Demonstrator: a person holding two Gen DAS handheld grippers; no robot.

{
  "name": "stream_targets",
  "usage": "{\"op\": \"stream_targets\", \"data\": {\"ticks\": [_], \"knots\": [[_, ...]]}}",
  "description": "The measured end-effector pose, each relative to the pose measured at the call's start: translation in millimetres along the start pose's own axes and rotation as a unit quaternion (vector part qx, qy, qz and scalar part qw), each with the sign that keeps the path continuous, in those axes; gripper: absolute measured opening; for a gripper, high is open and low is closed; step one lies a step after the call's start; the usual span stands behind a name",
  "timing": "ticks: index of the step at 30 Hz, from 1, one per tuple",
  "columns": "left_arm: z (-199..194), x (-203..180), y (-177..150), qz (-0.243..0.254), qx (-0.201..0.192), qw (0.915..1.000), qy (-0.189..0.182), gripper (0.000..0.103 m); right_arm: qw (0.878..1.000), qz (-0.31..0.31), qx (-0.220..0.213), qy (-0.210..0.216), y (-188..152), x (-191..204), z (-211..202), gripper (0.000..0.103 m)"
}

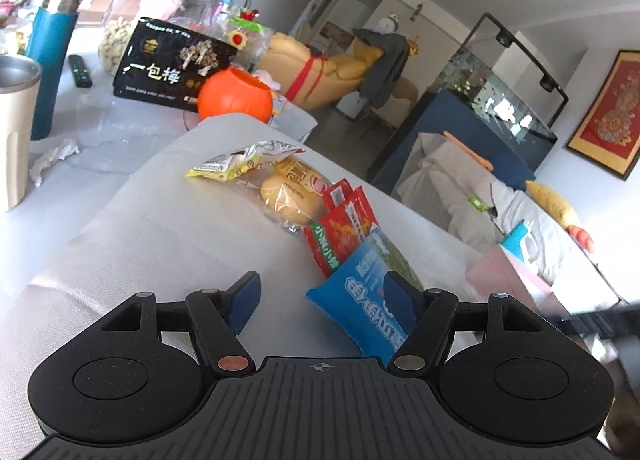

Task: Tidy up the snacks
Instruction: 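Grasp a clear brown-filled packet with the right tool while left tool grasps a red-topped clear packet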

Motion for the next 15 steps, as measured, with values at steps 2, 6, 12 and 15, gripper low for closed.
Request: {"op": "stream_targets", "data": {"ticks": [2, 6, 12, 15], "knots": [[1.3, -2.9, -1.8, 0.013, 0.004, 0.9999, 0.006, 0.073, 1.0, 0.006, -0.001, 0.019, -24.5, 2.6, -17.4, 0.035], [1.4, -15.4, -6.0, 0.055, 0.006, 0.9984, 0.009, 0.072, 0.999, 0.031, -0.01, 0.028, -69.7, -3.9, -41.9, 0.035], [-10.4, -30.2, 24.5, 0.11, -0.029, 0.9935, 0.004, 0.067, 0.998, 0.034, -0.046, -0.033, -124.9, -30.8, -72.8, 0.035], [-0.1, -22.2, 62.3, 0.136, -0.03, 0.9891, 0.049, 0.067, 0.996, 0.033, -0.062, -0.058, -138.9, -46.5, -80.7, 0.036]]}}
Point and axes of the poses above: each gripper's, at about its wrist camera, not at the fingertips, and z roughly the way its jaws point, x to its left, y to its top, the point moved 7 cm from there along z, roughly the way its jaws point, and after that the axes turned 1 degree about z, right-handed, at the moved point
